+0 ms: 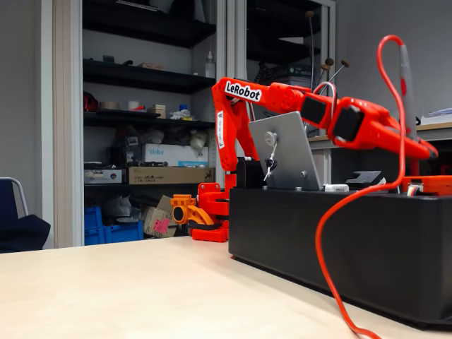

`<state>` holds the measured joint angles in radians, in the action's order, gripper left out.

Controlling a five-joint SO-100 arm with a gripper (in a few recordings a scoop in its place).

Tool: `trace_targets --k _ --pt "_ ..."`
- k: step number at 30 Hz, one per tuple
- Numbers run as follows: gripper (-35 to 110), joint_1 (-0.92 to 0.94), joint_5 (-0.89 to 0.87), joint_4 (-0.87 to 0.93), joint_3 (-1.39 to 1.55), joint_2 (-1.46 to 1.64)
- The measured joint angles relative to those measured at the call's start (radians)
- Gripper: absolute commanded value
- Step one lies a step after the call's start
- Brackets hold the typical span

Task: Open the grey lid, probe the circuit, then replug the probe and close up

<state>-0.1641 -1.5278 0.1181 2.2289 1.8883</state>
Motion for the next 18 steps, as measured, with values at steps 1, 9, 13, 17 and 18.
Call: trace_targets --k 1,9,13,17,18 --pt "0 -0.002 -0.003 -0.012 0.005 -0.006" --pt "0 -0.006 -0.023 -0.137 0.02 -0.08" --pt "0 -0.006 -0.025 -0.179 0.044 -0.104" --pt "0 -0.015 -0.026 -0.19 0.064 -0.106" --pt "0 -0.015 -0.034 -0.198 0.071 -0.106"
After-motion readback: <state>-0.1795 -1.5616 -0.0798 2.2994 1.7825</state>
